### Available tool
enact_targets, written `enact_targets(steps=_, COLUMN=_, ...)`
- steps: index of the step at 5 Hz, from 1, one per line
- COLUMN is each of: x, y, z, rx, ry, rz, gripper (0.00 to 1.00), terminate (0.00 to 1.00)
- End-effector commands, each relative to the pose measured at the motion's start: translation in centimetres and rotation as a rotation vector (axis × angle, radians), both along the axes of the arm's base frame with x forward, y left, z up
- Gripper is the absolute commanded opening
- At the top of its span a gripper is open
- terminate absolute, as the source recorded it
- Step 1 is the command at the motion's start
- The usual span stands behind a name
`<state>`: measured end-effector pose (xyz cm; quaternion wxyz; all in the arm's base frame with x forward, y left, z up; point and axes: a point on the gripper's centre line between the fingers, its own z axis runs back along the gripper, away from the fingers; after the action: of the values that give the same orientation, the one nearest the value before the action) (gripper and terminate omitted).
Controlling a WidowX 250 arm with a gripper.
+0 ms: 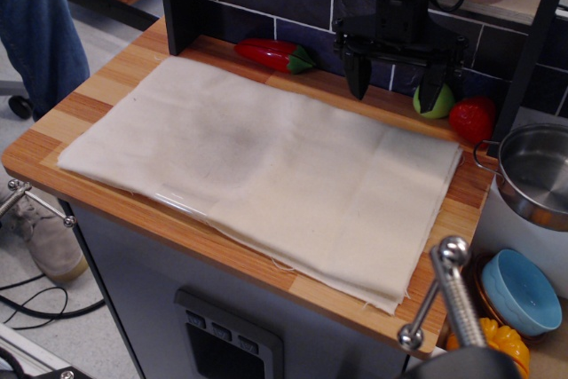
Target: Fold cloth in half
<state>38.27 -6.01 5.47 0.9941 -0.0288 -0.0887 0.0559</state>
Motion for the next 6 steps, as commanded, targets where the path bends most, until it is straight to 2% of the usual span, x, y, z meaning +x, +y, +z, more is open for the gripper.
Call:
enact_targets(steps=1, x=0.0, y=0.0, z=0.0, rx=0.0, ry=0.0, rz=0.0, gripper=1.0, terminate=0.0)
enact_targets(steps=3, x=-3.0, y=-2.9, z=0.9, rx=-0.046, ry=-0.019, rz=-0.025, gripper=1.0, terminate=0.0)
enact_targets(steps=4, x=-3.4, y=-4.3, z=0.8, rx=-0.046, ry=-0.035, rz=-0.022, gripper=1.0, terminate=0.0)
enact_targets(steps=6, x=-3.9, y=-6.7, z=-1.2, rx=-0.005, ry=-0.008, rz=-0.027, gripper=1.0, terminate=0.0)
